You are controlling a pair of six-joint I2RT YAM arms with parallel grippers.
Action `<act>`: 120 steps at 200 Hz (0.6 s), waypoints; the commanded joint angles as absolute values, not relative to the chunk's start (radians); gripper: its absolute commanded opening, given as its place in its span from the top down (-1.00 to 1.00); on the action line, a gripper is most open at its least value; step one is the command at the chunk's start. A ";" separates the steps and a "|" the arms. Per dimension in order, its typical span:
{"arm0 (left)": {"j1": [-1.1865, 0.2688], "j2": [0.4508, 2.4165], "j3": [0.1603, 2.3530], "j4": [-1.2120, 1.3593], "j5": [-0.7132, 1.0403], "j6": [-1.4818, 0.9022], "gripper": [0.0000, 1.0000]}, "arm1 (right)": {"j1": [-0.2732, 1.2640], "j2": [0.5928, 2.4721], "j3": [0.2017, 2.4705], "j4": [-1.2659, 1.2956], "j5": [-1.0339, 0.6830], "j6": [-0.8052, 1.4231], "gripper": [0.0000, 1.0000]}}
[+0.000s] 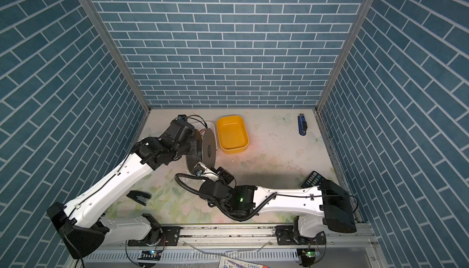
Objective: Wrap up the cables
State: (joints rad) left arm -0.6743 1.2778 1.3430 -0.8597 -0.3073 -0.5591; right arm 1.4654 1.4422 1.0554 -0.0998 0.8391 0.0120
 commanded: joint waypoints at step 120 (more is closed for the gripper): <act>-0.713 1.252 1.319 -0.993 -0.228 -0.459 1.00 | 1.314 1.406 1.169 -0.107 0.765 -0.025 0.74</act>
State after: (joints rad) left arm -0.7067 1.2831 1.3243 -0.9508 -0.2497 -0.4915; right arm 1.3384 1.4387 1.1236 -0.1116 0.7921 -0.0322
